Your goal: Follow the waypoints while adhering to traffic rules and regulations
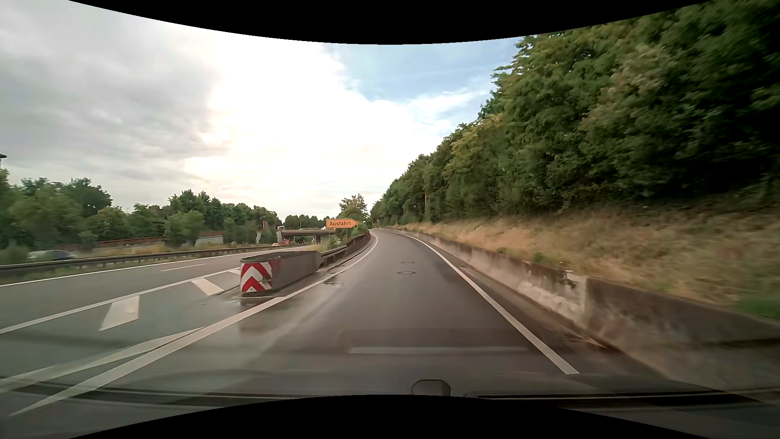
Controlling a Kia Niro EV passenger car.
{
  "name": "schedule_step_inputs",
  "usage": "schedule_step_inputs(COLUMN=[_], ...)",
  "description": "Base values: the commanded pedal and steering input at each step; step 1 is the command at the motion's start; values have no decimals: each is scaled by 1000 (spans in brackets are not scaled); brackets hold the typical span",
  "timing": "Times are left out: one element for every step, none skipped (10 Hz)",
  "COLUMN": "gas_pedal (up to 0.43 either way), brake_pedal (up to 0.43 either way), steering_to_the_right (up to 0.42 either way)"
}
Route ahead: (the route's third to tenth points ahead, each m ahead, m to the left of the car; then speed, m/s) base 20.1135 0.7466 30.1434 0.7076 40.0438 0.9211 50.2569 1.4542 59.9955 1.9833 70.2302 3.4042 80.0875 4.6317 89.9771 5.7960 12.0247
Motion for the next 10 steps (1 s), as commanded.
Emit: schedule_step_inputs(gas_pedal=[130,130,130,130,130,130,130,130,110,110], brake_pedal=[0,0,0,0,0,0,0,0,0,0], steering_to_the_right=[8,8,7,7,6,6,6,4,3,3])
